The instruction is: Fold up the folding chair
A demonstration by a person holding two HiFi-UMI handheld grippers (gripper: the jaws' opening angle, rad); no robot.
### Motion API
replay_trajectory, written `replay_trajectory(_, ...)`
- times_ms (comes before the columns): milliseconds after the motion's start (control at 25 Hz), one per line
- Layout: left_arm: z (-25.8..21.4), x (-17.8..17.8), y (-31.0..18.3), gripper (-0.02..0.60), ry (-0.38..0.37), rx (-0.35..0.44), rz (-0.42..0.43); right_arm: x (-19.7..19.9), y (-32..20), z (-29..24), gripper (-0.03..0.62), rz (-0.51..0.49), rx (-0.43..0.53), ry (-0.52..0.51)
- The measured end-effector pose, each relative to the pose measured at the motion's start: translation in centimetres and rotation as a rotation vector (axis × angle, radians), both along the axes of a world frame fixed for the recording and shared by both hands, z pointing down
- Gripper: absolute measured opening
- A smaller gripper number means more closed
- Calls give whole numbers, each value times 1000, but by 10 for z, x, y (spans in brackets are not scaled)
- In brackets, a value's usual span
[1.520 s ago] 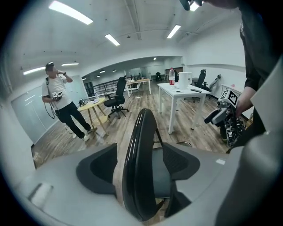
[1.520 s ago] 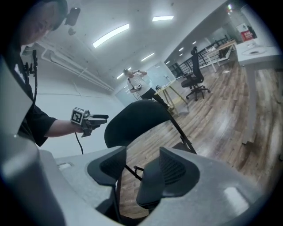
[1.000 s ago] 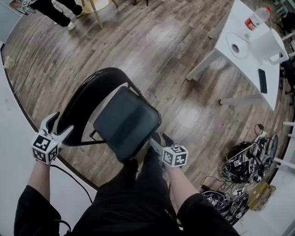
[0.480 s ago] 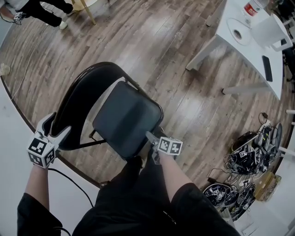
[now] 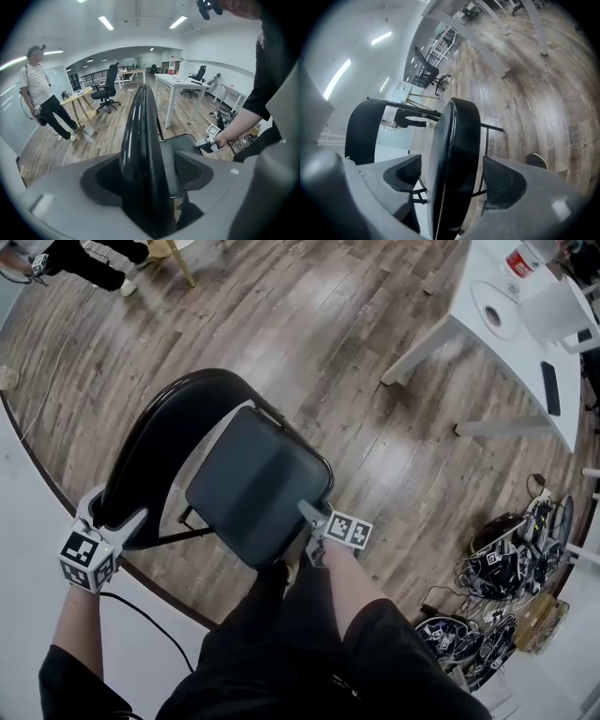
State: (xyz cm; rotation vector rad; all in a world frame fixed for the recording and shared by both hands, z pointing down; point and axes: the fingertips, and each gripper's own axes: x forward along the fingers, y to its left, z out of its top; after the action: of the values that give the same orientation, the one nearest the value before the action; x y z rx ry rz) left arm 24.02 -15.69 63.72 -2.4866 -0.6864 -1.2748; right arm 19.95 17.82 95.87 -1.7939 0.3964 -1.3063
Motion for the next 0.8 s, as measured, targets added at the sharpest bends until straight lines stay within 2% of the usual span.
replay_trajectory(200,7,-2,-9,341,-36,-22,-34,3,-14,10,396,2,40,-25)
replay_trajectory(240,6,1,-12,282,-44,-36,-55,4,-16,12,396,12,48,-33)
replay_trajectory(280,5,3,-14,174,-55,-49,-71,4,-18,15,394,21,56,-42)
replay_trajectory(320,5,4,-15,145,-66,-59,-77,5,-19,17,391,29,58,-49)
replay_trajectory(400,4,5,-14,140,-74,-66,-75,6,-19,22,378,41,43,-62)
replay_trajectory(480,3,5,-13,137,-72,-61,-77,6,-17,24,319,55,31,-66)
replay_trajectory(800,5,3,-15,132,-83,-57,-88,4,-19,26,308,55,49,-82)
